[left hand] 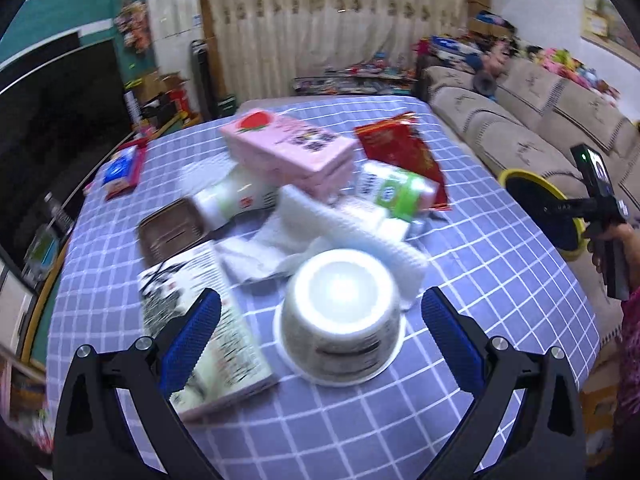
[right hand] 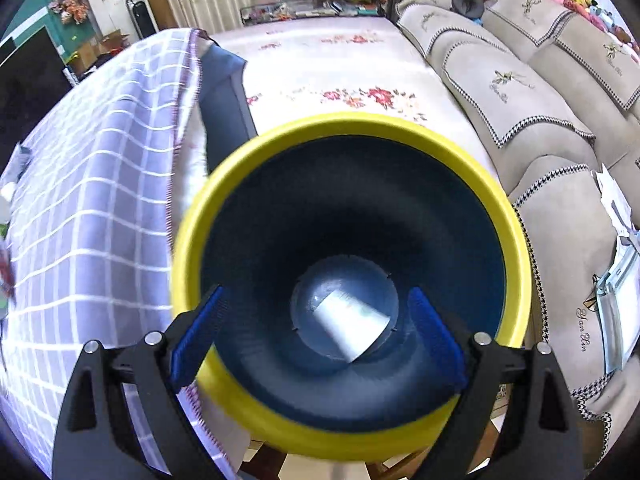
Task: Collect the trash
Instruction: 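Drop the paper cup into the yellow bin while the left gripper grasps the bowl cup, then carry the white bowl cup to the yellow bin and release it with the left gripper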
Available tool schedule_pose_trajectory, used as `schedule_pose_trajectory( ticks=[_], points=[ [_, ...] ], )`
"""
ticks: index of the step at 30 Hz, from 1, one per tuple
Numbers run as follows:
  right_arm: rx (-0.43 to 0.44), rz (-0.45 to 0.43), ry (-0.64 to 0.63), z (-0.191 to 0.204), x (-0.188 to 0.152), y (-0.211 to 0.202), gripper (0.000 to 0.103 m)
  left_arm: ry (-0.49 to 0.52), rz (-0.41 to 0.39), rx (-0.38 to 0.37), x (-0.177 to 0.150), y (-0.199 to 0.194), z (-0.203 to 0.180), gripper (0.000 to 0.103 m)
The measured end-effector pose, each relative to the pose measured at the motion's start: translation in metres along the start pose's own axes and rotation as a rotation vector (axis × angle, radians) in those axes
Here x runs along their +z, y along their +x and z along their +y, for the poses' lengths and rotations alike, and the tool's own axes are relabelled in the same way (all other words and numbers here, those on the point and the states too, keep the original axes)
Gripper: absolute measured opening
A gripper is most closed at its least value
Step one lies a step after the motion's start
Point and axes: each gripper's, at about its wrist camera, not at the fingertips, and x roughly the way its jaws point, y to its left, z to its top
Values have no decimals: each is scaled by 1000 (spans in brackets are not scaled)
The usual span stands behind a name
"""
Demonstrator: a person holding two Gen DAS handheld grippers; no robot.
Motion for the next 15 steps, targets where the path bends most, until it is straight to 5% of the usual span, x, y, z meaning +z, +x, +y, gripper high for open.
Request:
schedule_pose_trajectory(
  ticks=[7,15],
  points=[
    [34,-24,-13,11,-14,-18,88,62,57,-29,0,29,-11,81],
    [45,-12,-21,19,-18,-12,88,98,72,-38,-4,39,-14,80]
  ],
)
